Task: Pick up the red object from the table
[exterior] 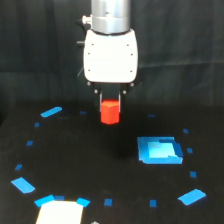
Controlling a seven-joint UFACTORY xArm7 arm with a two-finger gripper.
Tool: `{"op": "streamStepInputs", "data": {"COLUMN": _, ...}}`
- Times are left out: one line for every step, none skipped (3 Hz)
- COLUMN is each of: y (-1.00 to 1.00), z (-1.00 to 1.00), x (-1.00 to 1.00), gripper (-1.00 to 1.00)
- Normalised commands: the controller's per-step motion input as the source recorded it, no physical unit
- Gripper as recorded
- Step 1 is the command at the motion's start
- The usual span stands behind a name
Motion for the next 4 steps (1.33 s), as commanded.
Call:
{"op": "streamStepInputs", "data": {"y": -0.48, "z": -1.00, "x": 0.26, "gripper": -0.76}}
{"op": "streamStepInputs", "data": {"y": -0.15, "z": -0.54, "x": 0.24, "gripper": -1.00}}
{"op": "streamStepInputs", "data": {"y": -1.00, "z": 1.00, "x": -0.20, "gripper": -1.00}}
{"op": "streamStepInputs", "data": {"y": -1.00, "z": 0.44, "x": -0.19, "gripper": -1.00}}
